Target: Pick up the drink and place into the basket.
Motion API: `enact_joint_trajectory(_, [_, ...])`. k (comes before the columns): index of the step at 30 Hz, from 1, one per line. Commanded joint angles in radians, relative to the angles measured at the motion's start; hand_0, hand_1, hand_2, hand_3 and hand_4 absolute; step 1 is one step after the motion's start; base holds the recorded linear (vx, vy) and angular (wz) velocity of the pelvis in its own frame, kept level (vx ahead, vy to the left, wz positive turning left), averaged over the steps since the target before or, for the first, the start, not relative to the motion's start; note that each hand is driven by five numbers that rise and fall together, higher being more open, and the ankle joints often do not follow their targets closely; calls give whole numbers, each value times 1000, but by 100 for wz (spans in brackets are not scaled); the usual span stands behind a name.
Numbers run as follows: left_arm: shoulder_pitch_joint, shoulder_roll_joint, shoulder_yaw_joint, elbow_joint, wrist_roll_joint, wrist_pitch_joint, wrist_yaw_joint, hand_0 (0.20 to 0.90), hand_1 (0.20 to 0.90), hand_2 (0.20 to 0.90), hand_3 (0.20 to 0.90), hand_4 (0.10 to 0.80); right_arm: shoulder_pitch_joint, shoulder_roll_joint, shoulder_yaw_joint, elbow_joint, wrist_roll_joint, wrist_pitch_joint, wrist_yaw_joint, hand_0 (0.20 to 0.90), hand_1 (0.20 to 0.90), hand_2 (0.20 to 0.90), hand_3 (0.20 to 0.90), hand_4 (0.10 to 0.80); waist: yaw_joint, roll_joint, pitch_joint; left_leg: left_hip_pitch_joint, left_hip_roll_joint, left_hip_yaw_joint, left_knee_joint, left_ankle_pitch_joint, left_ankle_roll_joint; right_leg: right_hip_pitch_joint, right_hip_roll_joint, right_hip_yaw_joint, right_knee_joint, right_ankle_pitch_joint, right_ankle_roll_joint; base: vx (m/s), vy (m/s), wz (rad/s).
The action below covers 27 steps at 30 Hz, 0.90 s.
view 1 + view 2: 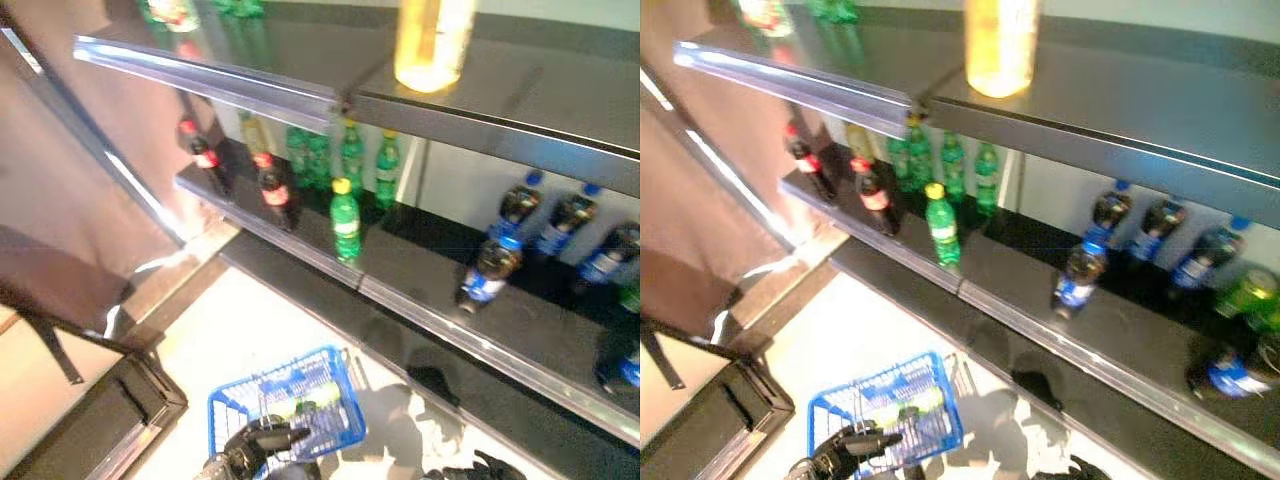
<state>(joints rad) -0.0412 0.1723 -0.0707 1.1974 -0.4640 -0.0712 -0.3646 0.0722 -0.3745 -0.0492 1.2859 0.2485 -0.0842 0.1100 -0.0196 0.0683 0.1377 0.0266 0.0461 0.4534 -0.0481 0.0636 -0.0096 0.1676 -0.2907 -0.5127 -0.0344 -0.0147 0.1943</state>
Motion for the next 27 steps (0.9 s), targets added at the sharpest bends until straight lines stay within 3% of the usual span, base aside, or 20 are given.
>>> enact_joint_trajectory(1, [17, 90, 53, -7, 13, -87, -74, 300, 300, 300, 200, 100, -85, 9, -16, 45, 34, -42, 15, 900, 900, 900, 900, 800, 64, -12, -15, 40, 46, -58, -28, -12, -97, -94, 92, 64, 25, 36, -82, 238, 197, 92])
enact_joint_trajectory(5, [29, 136, 77, 22, 18, -102, -90, 300, 300, 300, 200, 100, -63, 34, -25, 29, 9, -54, 46, 900, 900, 900, 900, 800, 69, -38, -35, 78, 15, -73, -38, -58, -57, -83, 75, 76, 43, 51, -48, 188, 111, 27])
enact_joint_trajectory(11, [20, 163, 85, 13, 44, -85, -90, 300, 300, 300, 200, 100, -55, 73, -11, 1, 38, -37, 29, 900, 900, 900, 900, 800, 95, -65, -26, 88, -2, -88, -39, -94, -27, -117, 29, 50, 93, 94, -16, 73, 29, 15])
enact_joint_trajectory(16, [23, 164, 86, -2, 20, -82, -84, 300, 300, 300, 200, 100, -67, 78, 3, -6, 22, -23, 16, 900, 900, 900, 900, 800, 112, -80, -15, 85, -17, -92, -36, -108, -2, -147, 9, 55, 122, 117, -10, 55, 116, 23])
enact_joint_trajectory(23, [15, 168, 81, -14, 13, -69, -85, 300, 300, 300, 200, 100, -67, 72, 6, -12, 13, -12, 13, 900, 900, 900, 900, 800, 136, -117, -9, 89, -52, -131, -35, -134, 36, -178, -50, 89, 202, 226, 31, 76, 172, 10])
enact_joint_trajectory(27, [11, 171, 79, -22, 14, -61, -87, 300, 300, 300, 200, 100, -62, 73, 6, -18, 13, -10, 15, 900, 900, 900, 900, 800, 142, -122, -6, 93, -64, -154, -35, -139, 47, -188, -71, 108, 252, 250, 40, 58, 154, 27])
